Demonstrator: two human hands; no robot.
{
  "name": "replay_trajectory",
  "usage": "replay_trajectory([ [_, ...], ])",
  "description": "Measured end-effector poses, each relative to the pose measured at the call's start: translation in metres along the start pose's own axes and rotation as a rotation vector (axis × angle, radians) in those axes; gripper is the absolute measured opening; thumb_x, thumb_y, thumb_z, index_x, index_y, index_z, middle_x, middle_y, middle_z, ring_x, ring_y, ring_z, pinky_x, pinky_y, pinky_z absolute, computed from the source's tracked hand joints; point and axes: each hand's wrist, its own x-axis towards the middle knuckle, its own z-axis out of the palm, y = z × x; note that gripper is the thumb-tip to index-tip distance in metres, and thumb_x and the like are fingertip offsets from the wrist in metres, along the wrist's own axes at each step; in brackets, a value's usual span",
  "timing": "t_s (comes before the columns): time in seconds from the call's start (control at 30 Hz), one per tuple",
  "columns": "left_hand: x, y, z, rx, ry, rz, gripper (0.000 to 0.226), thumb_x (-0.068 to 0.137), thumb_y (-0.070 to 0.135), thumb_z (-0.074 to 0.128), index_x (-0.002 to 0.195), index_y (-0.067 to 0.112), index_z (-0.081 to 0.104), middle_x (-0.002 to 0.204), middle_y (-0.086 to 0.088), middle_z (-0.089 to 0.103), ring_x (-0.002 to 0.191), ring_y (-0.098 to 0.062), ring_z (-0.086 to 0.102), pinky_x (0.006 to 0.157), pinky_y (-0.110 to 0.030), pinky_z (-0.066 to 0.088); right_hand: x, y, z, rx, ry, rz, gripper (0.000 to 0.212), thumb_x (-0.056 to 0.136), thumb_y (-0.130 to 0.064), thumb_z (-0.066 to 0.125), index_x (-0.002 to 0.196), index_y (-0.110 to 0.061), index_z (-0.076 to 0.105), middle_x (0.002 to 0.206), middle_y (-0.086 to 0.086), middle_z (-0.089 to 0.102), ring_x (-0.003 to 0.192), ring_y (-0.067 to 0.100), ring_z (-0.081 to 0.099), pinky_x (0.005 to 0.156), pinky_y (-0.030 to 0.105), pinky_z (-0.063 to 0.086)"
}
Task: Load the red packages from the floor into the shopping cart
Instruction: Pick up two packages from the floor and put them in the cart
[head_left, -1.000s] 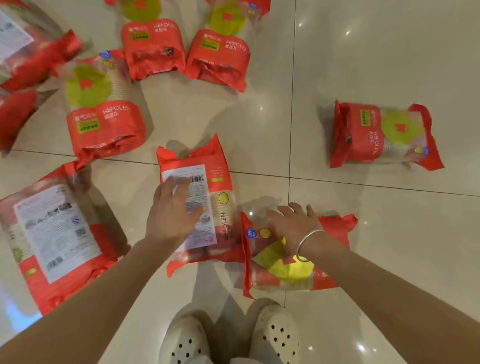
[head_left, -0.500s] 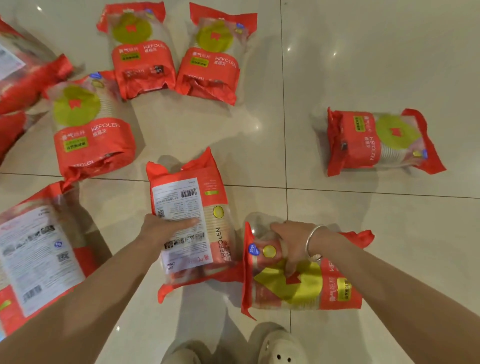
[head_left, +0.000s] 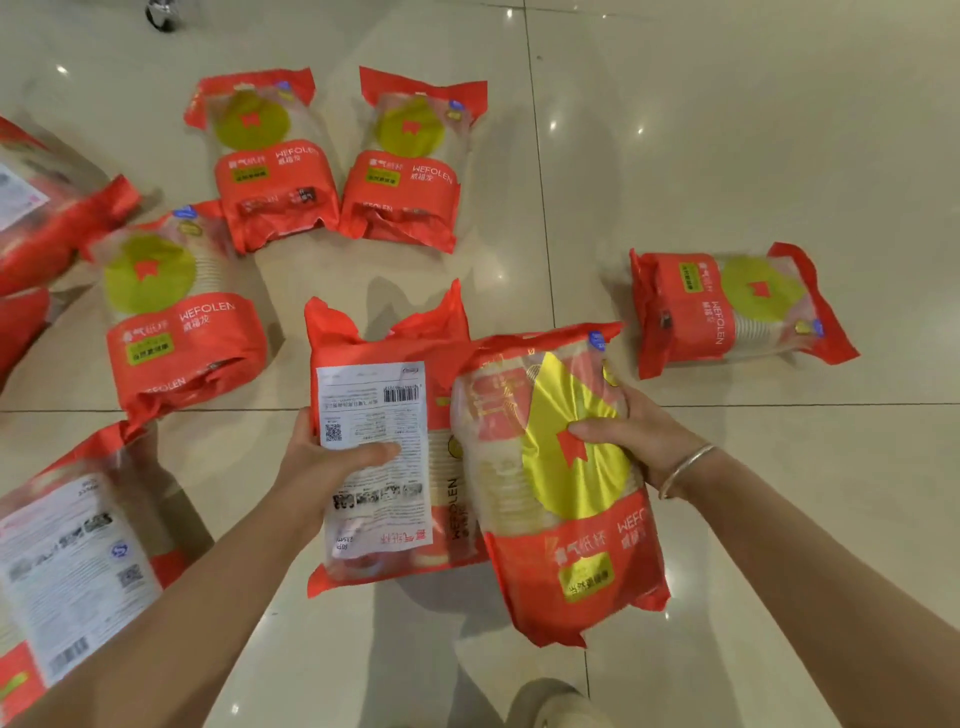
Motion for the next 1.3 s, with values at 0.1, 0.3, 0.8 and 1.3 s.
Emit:
replay_trajectory([
  [0.1, -0.019, 0.042, 0.005, 0.014, -0.044, 0.060, 0.070, 0.057, -0.004, 0.088, 0.112, 0.022, 0.055, 0.101, -0.001, 0.075, 0.090, -0.021, 0.073, 0.075, -0.039, 0.057, -0.018, -0.028, 0.005, 0.156, 0.093, -0.050, 0.064, 0.056, -0.011, 0.081, 0.116, -0.013, 0.059, 0.089, -0.001, 0.077, 0.080, 0.016, 0.074, 0.065, 0.026, 0.058],
  [0.3, -0.104, 0.160, 0.013, 0.085, -0.114, 0.087, 0.088, 0.038, 0.010, 0.096, 0.115, 0.029, 0.057, 0.102, 0.002, 0.076, 0.092, -0.018, 0.073, 0.080, -0.040, 0.056, -0.106, -0.129, 0.005, 0.274, 0.225, -0.094, 0.113, 0.044, -0.023, 0.088, 0.145, -0.008, 0.040, 0.107, 0.004, 0.075, 0.090, 0.019, 0.074, 0.067, 0.028, 0.059],
  [0.8, -0.439, 0.489, 0.046, 0.312, -0.361, 0.252, 0.082, 0.047, 0.017, 0.095, 0.122, 0.022, 0.061, 0.107, 0.002, 0.075, 0.098, -0.018, 0.072, 0.092, -0.048, 0.054, -0.475, -0.448, 0.006, 0.361, 0.426, -0.232, 0.054, 0.060, -0.017, 0.080, 0.110, -0.018, 0.060, 0.091, -0.001, 0.077, 0.082, 0.019, 0.075, 0.065, 0.028, 0.059],
  [1.3, -0.666, 0.571, 0.116, 0.556, -0.925, 0.517, 0.086, 0.043, 0.028, 0.090, 0.122, 0.018, 0.058, 0.106, -0.004, 0.075, 0.090, -0.021, 0.074, 0.082, -0.045, 0.059, -0.771, -0.465, 0.064, 0.585, 0.951, -0.386, 0.067, 0.059, -0.019, 0.087, 0.119, -0.018, 0.059, 0.104, 0.008, 0.076, 0.087, 0.024, 0.074, 0.073, 0.038, 0.060],
])
